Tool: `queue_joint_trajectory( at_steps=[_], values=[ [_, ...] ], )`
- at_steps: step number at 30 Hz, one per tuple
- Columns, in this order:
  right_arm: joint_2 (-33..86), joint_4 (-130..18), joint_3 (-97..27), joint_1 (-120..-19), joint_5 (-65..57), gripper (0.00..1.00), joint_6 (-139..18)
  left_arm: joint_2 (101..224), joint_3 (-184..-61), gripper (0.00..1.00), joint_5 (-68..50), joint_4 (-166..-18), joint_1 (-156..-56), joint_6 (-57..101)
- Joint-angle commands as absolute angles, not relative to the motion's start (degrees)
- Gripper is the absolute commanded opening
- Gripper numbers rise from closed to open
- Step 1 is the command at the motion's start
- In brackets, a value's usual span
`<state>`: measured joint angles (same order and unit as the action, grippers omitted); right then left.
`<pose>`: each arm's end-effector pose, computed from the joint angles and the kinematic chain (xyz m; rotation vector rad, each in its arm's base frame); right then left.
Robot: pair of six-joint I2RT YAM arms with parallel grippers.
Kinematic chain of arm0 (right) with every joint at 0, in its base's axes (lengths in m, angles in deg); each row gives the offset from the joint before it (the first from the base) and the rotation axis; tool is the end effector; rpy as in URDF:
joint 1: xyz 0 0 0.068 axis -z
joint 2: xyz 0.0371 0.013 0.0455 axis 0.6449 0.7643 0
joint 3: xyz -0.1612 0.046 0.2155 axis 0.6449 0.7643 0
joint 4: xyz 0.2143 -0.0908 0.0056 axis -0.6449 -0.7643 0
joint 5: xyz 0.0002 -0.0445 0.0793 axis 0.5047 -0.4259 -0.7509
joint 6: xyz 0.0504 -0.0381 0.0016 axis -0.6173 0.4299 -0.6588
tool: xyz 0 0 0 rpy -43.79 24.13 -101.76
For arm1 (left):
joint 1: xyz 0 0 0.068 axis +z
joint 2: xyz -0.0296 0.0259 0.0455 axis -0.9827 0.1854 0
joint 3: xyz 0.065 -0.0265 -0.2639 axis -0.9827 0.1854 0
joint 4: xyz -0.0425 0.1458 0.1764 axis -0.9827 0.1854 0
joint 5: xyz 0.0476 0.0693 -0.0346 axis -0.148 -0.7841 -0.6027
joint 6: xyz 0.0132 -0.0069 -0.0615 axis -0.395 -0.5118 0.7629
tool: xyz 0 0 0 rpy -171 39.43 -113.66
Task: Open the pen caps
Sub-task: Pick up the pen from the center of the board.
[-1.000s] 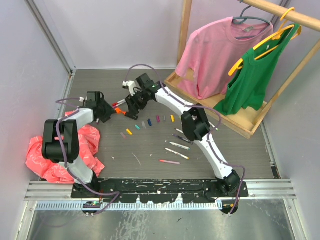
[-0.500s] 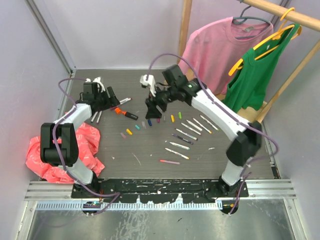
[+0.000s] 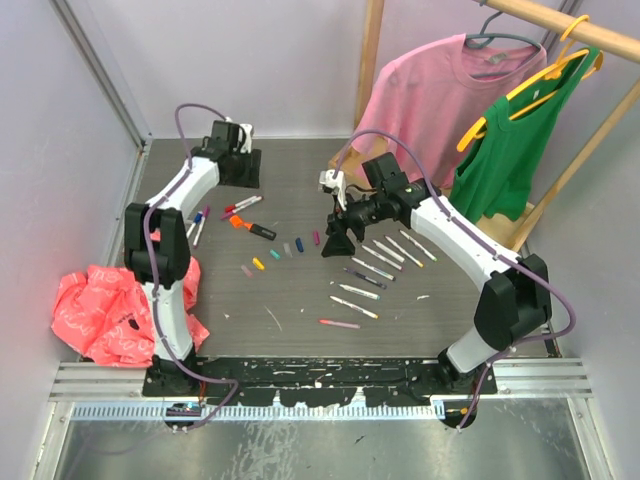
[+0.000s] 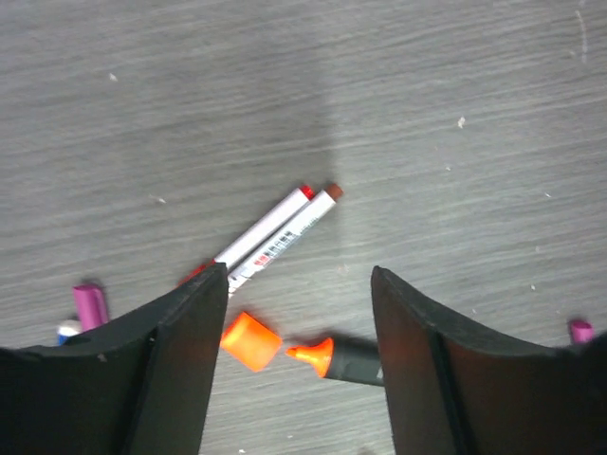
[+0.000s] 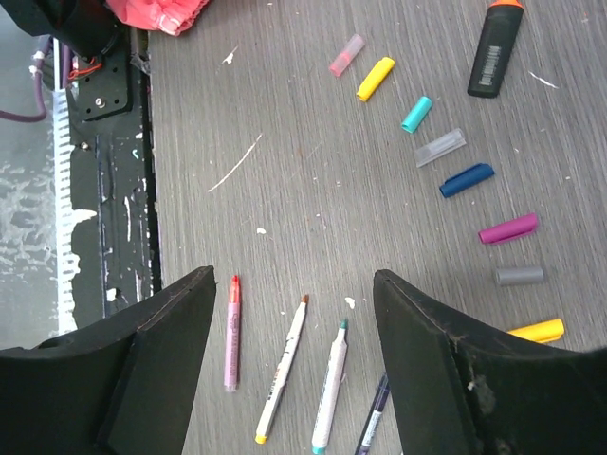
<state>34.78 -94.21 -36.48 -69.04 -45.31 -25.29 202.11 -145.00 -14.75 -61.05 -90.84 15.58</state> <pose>0.2499 0.1799 0.3076 -1.4119 1.8220 1.0482 0.4251 -0.0887 0.2424 0.1540 2.4283 -0.1802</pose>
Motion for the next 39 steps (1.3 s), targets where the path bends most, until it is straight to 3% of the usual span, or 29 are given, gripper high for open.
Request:
queue_joint_trajectory(
  at_steps=[1, 6, 8, 11, 15, 39],
  values=[
    [34.29, -90.81, -37.08, -69.51, -47.90, 0.73, -25.34, 207.69, -159.07, 0.60, -17.97, -44.91, -89.67, 10.14],
    [33.93, -90.36, -36.73, -69.51, -47.75, 0.72, -25.55, 214.34, -172.29, 0.56, -14.45, -31.92, -89.62, 2.00],
    [33.86, -90.34, -36.69, -69.51, -47.74, 0.72, -25.63, 214.06, -171.23, 0.54, -12.96, -33.31, -88.67, 0.78],
    [33.83, -89.54, -36.20, -69.51, -47.95, 0.72, -26.29, 214.10, -169.86, 0.43, -10.17, -35.57, -86.69, 1.12],
    [34.36, -89.19, -36.10, -69.46, -47.89, 0.73, -26.60, 215.25, -169.72, 0.39, -8.18, -35.49, -85.58, -0.01],
    [35.81, -89.63, -36.23, -69.51, -47.77, 0.73, -26.25, 223.06, -173.26, 0.38, -7.72, -33.70, -84.59, -1.18]
  ],
)
